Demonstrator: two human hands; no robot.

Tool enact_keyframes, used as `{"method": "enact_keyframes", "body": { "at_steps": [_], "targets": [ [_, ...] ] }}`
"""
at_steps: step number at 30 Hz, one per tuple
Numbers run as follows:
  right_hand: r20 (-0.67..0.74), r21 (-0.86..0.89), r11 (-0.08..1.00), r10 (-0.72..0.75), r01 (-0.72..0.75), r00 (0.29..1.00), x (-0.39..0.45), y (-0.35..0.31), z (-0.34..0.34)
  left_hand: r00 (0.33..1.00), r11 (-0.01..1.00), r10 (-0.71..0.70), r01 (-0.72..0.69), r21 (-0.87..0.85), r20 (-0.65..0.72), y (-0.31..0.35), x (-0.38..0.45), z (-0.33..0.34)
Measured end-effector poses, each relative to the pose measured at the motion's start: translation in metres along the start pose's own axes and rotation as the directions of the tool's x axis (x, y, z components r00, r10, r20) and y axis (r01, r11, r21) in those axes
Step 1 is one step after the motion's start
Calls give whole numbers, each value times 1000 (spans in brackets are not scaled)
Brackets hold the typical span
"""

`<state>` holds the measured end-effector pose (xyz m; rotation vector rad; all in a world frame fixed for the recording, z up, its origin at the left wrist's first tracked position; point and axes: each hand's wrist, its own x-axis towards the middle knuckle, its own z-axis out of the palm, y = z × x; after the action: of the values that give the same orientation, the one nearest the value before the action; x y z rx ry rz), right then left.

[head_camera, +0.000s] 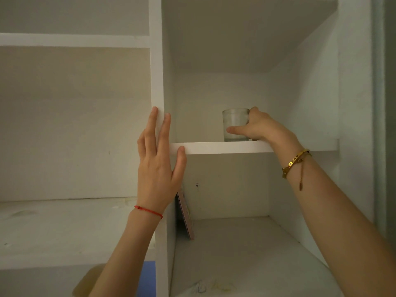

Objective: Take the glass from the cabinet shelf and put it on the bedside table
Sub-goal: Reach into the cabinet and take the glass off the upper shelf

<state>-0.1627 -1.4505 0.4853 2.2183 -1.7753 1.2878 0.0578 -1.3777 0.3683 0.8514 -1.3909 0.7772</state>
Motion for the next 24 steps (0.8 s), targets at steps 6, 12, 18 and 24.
{"method": "enact_keyframes", "body": {
  "at_steps": [6, 12, 18, 24],
  "targets": [
    [-6, 24, 999, 38, -38, 999, 1, -4, -2, 1000, 999, -9, 9, -35, 4, -1, 0, -1],
    [-46, 133, 991, 36, -30, 998, -3, -4, -4, 999, 1000, 19, -19, -6, 33, -3, -1, -3],
    [-235, 286, 956, 14, 56, 972, -16, -2, -8, 1000, 1000, -10, 10, -21, 6, -2, 0, -1],
    [-387, 374, 912, -12, 168, 922, -47, -7, -17, 990, 985, -140, 136, -109, -35, 0, -3, -1]
  ]
}}
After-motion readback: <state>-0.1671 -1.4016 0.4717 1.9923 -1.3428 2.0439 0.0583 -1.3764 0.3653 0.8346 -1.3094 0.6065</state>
